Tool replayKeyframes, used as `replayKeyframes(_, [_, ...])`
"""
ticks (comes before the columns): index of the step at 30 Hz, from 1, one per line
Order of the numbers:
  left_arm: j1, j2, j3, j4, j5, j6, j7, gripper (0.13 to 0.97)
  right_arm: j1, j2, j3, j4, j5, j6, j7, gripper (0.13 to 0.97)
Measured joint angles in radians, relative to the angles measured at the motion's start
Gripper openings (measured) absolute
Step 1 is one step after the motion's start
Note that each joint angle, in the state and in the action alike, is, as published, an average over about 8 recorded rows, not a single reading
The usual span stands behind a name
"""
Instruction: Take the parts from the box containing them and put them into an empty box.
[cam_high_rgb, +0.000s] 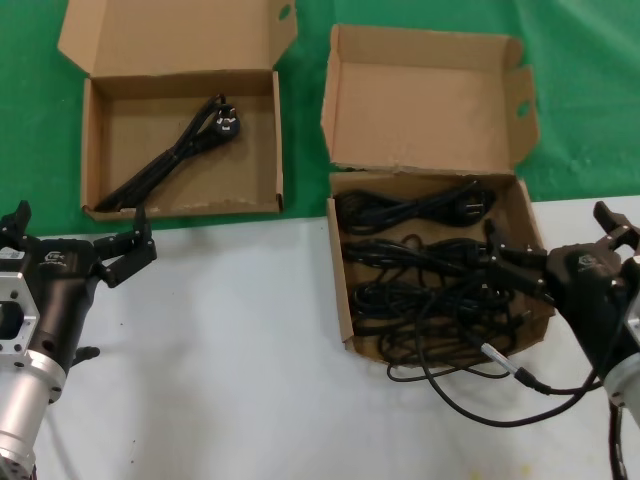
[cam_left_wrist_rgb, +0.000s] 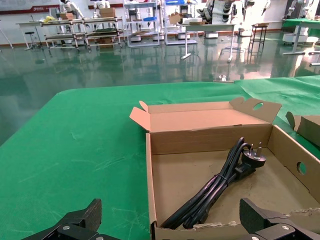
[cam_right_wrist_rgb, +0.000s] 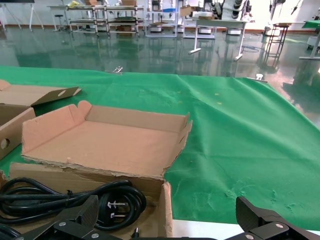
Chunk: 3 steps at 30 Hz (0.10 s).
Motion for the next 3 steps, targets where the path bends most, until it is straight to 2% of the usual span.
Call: replayKeyframes(3, [0.000,0.000,0.000,0.000,0.000,0.000,0.000,0.966,0.000,0.000,0.000,0.000,0.000,0.000,0.000,0.966])
